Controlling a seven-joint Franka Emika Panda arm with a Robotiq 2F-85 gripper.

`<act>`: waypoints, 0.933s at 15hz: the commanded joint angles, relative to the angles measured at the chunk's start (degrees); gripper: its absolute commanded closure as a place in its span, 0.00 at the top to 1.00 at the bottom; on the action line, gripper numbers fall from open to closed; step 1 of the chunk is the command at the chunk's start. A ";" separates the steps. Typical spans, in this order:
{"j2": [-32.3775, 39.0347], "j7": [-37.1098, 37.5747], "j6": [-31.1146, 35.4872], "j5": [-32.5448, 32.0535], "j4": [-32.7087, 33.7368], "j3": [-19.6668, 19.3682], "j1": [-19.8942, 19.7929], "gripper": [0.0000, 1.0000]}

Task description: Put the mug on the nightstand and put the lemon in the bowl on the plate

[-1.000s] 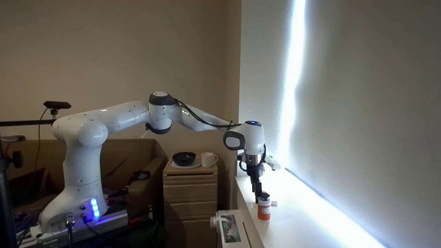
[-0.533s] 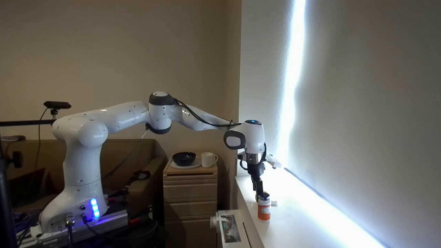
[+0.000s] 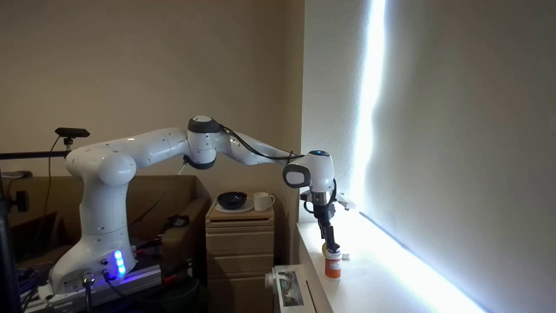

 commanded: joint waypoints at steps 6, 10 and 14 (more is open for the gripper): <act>3.29 0.00 1.58 5.48 1.00 -0.28 -1.45 1.00; 3.55 0.00 3.17 8.03 0.97 -0.37 -1.20 1.00; 3.81 0.00 3.88 7.65 1.67 -0.31 -1.25 0.71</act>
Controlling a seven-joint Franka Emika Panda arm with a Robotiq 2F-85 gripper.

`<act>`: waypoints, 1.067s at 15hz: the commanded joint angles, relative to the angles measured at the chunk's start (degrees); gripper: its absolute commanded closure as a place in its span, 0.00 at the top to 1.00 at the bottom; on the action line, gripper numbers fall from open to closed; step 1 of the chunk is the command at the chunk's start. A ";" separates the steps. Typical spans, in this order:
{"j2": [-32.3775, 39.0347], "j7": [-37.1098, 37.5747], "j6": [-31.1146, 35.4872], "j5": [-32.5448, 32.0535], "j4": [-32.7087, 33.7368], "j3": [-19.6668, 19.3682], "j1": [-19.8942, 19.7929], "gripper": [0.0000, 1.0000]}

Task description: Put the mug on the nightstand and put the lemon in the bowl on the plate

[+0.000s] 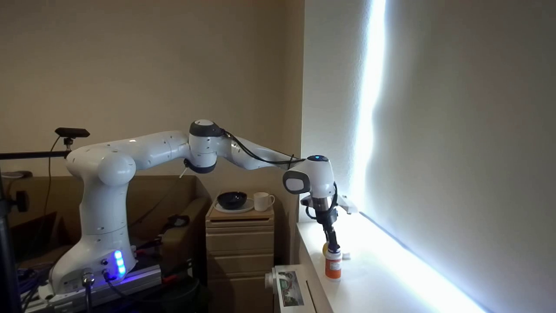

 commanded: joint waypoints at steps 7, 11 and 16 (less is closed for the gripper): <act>-1.36 0.00 -7.13 -2.62 3.00 0.45 -2.68 0.50; -12.88 -1.66 -11.41 -19.20 4.48 7.64 -7.57 0.50; -25.67 -8.70 -18.11 -39.30 0.25 13.57 -10.66 0.50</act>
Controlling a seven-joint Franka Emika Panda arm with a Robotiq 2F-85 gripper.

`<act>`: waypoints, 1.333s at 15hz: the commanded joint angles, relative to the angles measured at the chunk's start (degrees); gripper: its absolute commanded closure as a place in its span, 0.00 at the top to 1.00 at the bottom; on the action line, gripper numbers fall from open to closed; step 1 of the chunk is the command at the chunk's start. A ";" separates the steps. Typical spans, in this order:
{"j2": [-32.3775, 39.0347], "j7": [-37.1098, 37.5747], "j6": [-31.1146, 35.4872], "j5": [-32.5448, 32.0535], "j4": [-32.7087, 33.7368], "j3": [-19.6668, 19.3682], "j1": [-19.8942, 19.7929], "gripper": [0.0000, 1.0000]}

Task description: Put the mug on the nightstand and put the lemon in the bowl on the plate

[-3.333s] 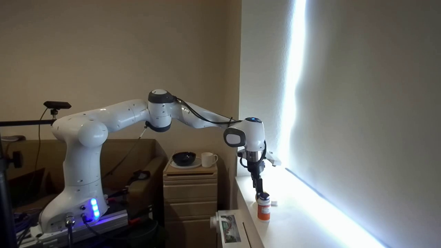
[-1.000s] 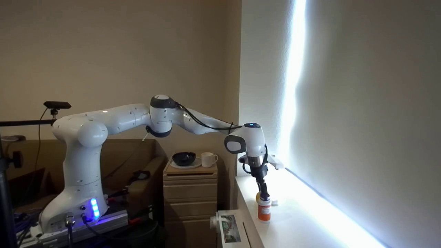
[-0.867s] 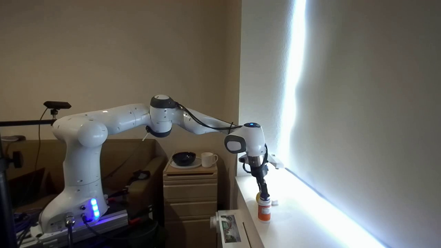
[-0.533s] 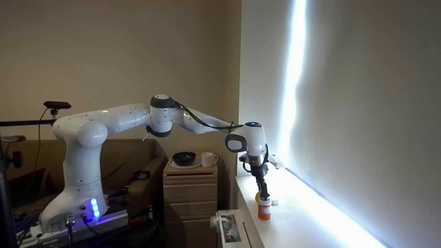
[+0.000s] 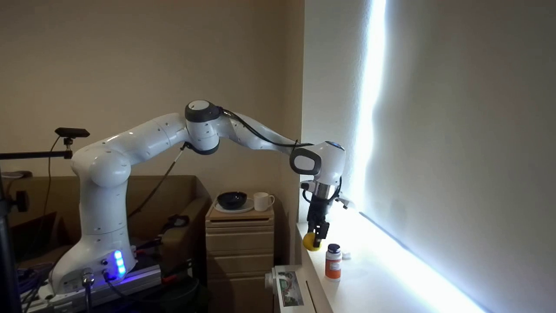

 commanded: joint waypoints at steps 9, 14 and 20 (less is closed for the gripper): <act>-32.80 -22.15 -5.08 -38.00 -23.11 11.43 -0.87 0.50; -33.44 -20.94 -6.82 -40.52 -20.91 15.92 -7.63 0.75; -43.15 -15.26 4.42 -53.65 -32.18 19.37 2.24 0.50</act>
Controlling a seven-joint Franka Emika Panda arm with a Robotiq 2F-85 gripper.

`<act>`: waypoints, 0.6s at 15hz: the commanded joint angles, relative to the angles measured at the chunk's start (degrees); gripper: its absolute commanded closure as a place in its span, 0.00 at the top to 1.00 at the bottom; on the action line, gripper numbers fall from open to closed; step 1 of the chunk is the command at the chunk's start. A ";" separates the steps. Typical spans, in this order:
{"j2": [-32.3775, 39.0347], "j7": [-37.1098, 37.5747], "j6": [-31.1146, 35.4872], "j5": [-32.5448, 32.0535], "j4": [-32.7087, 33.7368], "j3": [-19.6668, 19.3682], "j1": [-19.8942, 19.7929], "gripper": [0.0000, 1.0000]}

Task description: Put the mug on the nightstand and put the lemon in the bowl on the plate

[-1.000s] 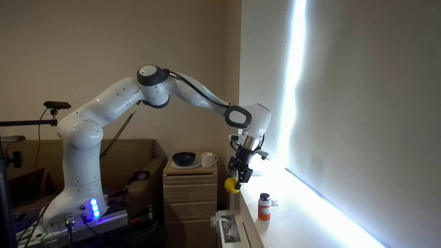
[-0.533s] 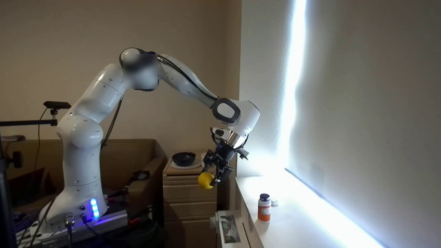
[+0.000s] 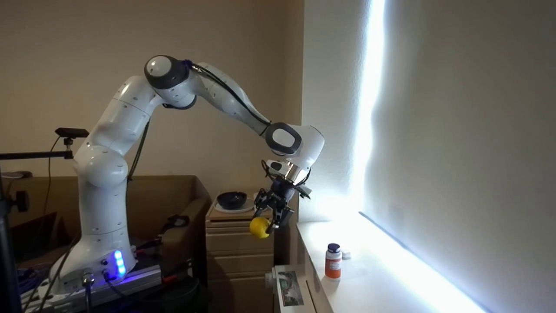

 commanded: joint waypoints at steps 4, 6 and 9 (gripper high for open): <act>-18.83 18.54 14.70 -23.89 -17.84 9.87 12.36 0.50; -23.81 25.91 16.47 -31.45 -21.62 15.81 13.44 0.50; -21.52 25.56 15.24 -31.52 -19.35 15.50 15.99 0.75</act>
